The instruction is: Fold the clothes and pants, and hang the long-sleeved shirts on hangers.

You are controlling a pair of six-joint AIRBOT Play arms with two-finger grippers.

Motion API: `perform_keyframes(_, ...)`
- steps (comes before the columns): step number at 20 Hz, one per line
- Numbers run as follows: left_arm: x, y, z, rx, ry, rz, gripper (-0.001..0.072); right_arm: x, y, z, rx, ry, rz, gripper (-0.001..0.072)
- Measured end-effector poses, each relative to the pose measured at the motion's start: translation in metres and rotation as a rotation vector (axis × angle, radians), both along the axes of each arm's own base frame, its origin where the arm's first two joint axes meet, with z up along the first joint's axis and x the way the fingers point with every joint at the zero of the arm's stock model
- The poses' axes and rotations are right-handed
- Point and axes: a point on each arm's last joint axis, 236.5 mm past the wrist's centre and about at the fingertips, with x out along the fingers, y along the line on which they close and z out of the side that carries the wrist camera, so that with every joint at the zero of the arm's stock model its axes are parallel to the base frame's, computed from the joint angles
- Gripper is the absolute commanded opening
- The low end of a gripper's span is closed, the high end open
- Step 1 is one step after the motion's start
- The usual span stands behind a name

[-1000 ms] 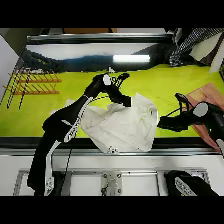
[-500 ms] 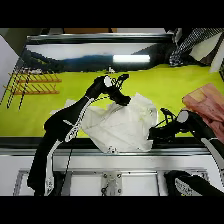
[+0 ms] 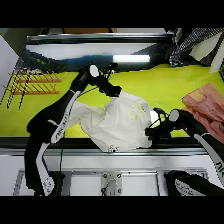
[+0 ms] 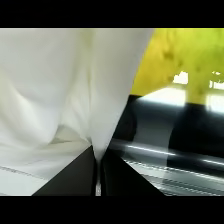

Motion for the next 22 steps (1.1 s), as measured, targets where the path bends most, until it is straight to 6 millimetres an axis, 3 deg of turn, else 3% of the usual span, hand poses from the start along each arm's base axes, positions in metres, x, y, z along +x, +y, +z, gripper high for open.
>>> perform_keyframes(3, -0.034, 0.033, 0.037, 0.047, -0.032, 0.010, 0.0015, 0.042, -0.024, 0.050, -0.076, -0.141, 0.061, 0.0012)
perform_keyframes(5, -0.084, 0.049, 0.050, 0.073, -0.020, -0.009, 0.0015, 0.066, -0.032, 0.087, -0.106, -0.230, 0.096, 0.0012)
perform_keyframes(7, -0.148, 0.061, 0.052, 0.096, 0.011, -0.038, 0.0015, 0.081, -0.032, 0.113, -0.121, -0.295, 0.119, 0.0013)
perform_keyframes(8, -0.177, 0.066, 0.049, 0.105, 0.027, -0.050, 0.0076, 0.085, -0.029, 0.121, -0.122, -0.316, 0.129, 0.0013)
perform_keyframes(9, -0.204, 0.070, 0.044, 0.112, 0.042, -0.061, 0.0429, 0.087, -0.027, 0.126, -0.125, -0.329, 0.142, 0.0013)
perform_keyframes(10, -0.226, 0.075, 0.038, 0.119, 0.052, -0.062, 0.0669, 0.089, -0.023, 0.129, -0.124, -0.340, 0.153, 0.0013)
perform_keyframes(12, -0.254, 0.082, 0.032, 0.117, 0.064, -0.042, 0.0675, 0.090, -0.016, 0.133, -0.122, -0.352, 0.175, 0.0013)
perform_keyframes(14, -0.254, 0.087, 0.035, 0.100, 0.037, 0.004, 0.0676, 0.090, -0.010, 0.135, -0.119, -0.358, 0.193, 0.0013)
perform_keyframes(18, -0.210, 0.100, 0.048, 0.092, -0.049, 0.113, 0.0675, 0.090, -0.003, 0.137, -0.113, -0.359, 0.191, 0.0013)
perform_keyframes(22, -0.182, 0.088, 0.035, 0.113, -0.059, 0.079, 0.0675, 0.088, 0.000, 0.138, -0.105, -0.352, 0.170, 0.0013)
